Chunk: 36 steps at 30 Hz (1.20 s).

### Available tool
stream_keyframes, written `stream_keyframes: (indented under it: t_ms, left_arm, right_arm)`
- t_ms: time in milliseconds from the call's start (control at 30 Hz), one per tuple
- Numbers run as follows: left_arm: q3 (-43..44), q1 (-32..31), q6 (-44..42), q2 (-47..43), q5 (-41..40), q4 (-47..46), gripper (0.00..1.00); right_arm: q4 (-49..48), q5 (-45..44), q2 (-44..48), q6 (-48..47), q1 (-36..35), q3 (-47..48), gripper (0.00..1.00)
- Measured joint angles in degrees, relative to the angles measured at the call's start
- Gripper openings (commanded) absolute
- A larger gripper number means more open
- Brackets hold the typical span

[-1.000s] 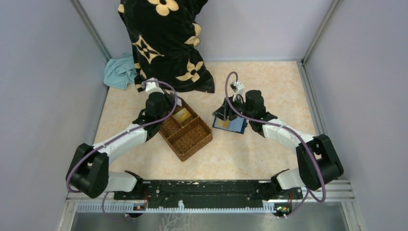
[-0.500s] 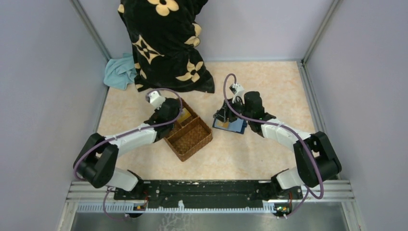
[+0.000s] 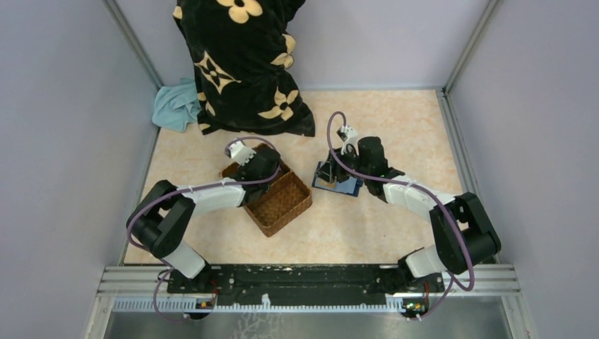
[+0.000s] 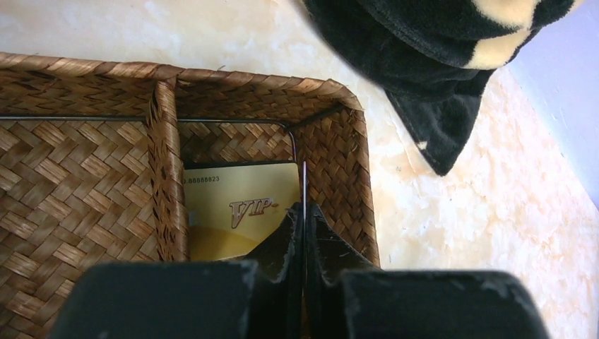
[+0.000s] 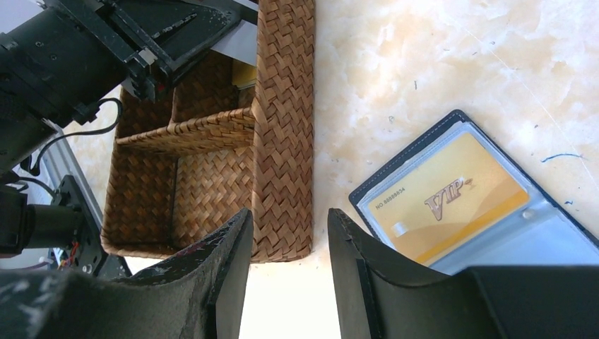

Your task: Take the credit cards out of the card holder

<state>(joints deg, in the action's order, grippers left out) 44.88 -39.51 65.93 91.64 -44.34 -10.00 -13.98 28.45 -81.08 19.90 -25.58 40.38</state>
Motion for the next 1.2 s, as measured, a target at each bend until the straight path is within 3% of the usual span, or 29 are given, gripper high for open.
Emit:
stream_keyframes:
  t_ms: [67, 233, 400, 667, 833, 967, 1033, 1100, 1133, 1200]
  left_arm:
    - [0.0, 0.0, -0.2, 0.3, -0.6, -0.6, 0.21]
    - [0.6, -0.2, -2.5, 1.6, -2.1, -1.6, 0.61]
    - [1.6, -0.7, -4.7, 1.1, -3.0, -1.2, 0.81]
    - [1.4, -1.3, -9.9, -4.6, -5.4, 0.4, 0.96]
    - [1.4, -1.6, -13.8, -7.5, -6.2, 0.7, 1.0]
    - [1.4, -1.9, -17.1, -9.0, -6.9, 0.8, 0.99]
    - [1.4, -1.9, -18.7, -9.4, -7.1, 1.0, 0.92]
    - [1.3, -1.9, -20.3, -9.5, -6.6, 1.0, 0.74]
    - [1.0, -1.9, -20.9, -9.5, -6.1, 0.9, 0.64]
    - [-0.1, -2.1, -21.3, -9.9, -4.6, 0.9, 0.26]
  right_arm:
    - [0.0, -0.1, 0.0, -0.2, 0.0, 0.0, 0.44]
    - [0.0, -0.2, -0.4, -0.3, 0.0, -0.5, 0.43]
    - [0.1, -0.3, -0.7, -0.4, 0.0, -0.7, 0.43]
    - [0.0, -0.3, -0.9, -0.3, 0.0, -0.7, 0.43]
    - [-0.1, -0.3, -0.9, -0.3, 0.0, -0.7, 0.43]
    - [-0.1, -0.4, -1.0, -0.3, 0.0, -0.7, 0.43]
    - [-0.1, -0.8, -1.2, -0.2, 0.0, -0.7, 0.37]
    - [0.0, -2.1, -1.2, 0.3, 0.0, -0.7, 0.05]
    - [0.1, -2.8, -1.3, 0.4, 0.1, -0.7, 0.0]
    - [0.4, -4.0, -1.8, 1.6, 0.5, -0.6, 0.0]
